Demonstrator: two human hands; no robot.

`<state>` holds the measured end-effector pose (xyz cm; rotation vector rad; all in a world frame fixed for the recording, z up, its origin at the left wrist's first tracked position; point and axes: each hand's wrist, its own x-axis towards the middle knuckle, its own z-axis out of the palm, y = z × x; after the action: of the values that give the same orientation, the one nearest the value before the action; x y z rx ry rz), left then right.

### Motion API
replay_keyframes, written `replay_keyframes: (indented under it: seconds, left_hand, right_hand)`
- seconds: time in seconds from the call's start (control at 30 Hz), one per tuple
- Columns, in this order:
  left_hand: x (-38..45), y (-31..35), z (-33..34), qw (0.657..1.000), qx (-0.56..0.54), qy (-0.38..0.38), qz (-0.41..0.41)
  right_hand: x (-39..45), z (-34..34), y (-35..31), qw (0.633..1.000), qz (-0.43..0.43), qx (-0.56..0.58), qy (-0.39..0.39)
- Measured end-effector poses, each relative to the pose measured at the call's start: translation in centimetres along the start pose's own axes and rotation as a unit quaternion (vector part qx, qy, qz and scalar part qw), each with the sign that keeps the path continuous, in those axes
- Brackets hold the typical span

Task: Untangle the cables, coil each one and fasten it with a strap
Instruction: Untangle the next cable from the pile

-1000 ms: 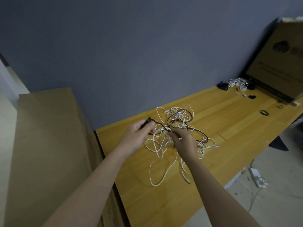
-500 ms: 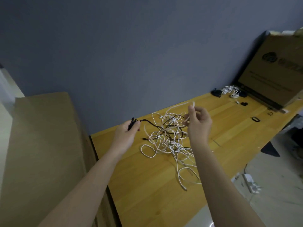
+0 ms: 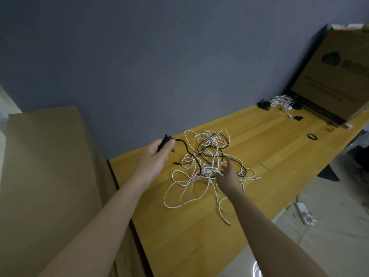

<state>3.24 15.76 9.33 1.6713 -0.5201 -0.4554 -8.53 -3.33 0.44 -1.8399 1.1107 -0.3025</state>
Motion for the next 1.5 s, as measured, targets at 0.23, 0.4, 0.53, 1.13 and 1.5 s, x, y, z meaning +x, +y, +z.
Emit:
replay_keyframes:
  seconds: [0.23, 0.4, 0.53, 1.13, 1.5]
  left_hand:
    - [-0.1, 0.7, 0.8, 0.996, -0.057, -0.059, -0.027]
    - [-0.1, 1.0, 0.1, 0.983, -0.159, -0.045, -0.076]
    - [0.1, 0.9, 0.0, 0.983, -0.164, -0.021, -0.082]
    - [-0.4, 0.5, -0.1, 0.969, -0.239, -0.053, -0.002]
    - [-0.9, 0.4, 0.5, 0.98, -0.193, -0.048, 0.013]
  right_hand:
    - [-2.7, 3.9, -4.8, 0.963, -0.188, 0.071, -0.182]
    - [-2.9, 4.7, -0.4, 0.981, -0.14, 0.068, -0.116]
    - [-2.7, 3.5, -3.4, 0.981, -0.158, 0.112, 0.03]
    - [-5.7, 6.8, -2.5, 0.863, -0.341, -0.314, -0.203]
    - [-7.1, 3.1, -2.5, 0.945, -0.305, -0.117, -0.007]
